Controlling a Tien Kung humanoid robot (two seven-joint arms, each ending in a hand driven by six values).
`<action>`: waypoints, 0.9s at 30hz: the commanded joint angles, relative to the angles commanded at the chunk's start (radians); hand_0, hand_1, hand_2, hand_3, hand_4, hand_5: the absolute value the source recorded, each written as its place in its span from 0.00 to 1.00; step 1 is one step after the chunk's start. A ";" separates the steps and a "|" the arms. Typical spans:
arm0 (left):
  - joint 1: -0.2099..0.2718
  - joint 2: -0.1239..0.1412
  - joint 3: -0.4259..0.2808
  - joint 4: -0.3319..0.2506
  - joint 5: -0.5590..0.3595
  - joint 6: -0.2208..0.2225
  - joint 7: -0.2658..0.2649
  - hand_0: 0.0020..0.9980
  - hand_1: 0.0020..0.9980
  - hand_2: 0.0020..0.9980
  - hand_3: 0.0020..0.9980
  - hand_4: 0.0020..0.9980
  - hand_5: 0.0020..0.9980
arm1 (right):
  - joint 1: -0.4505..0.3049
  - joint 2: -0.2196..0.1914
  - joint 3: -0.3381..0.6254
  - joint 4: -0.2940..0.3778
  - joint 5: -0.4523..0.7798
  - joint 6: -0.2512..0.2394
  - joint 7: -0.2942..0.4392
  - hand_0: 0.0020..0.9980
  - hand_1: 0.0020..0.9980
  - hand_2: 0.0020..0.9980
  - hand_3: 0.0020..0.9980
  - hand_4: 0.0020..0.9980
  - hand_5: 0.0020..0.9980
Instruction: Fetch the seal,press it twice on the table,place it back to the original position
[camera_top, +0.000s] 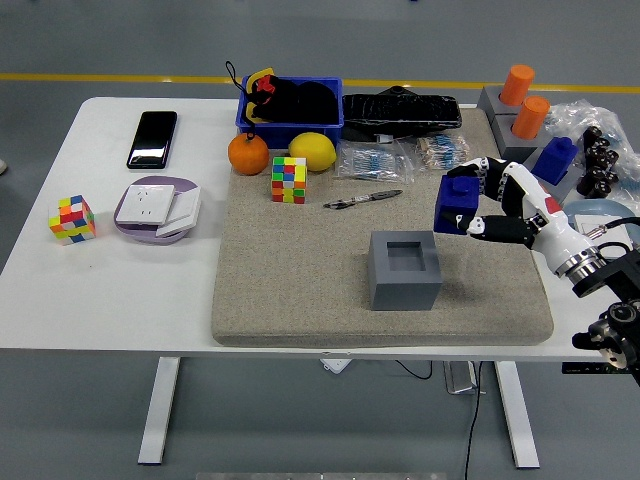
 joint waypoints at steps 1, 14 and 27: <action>0.000 0.000 -0.001 0.000 0.001 0.000 0.000 0.79 0.75 0.74 0.78 0.81 0.47 | -0.003 -0.001 -0.003 0.018 0.002 0.001 -0.004 0.59 0.49 0.49 0.46 0.77 0.00; -0.002 0.000 -0.007 -0.002 0.007 0.000 -0.001 0.79 0.75 0.74 0.78 0.81 0.47 | -0.011 0.005 -0.083 0.063 0.058 0.019 -0.036 0.59 0.49 0.49 0.46 0.77 0.00; -0.002 -0.001 -0.004 -0.001 0.003 -0.001 -0.001 0.79 0.75 0.74 0.78 0.81 0.47 | 0.043 0.024 -0.165 -0.047 0.126 0.024 -0.016 0.59 0.49 0.49 0.47 0.78 0.00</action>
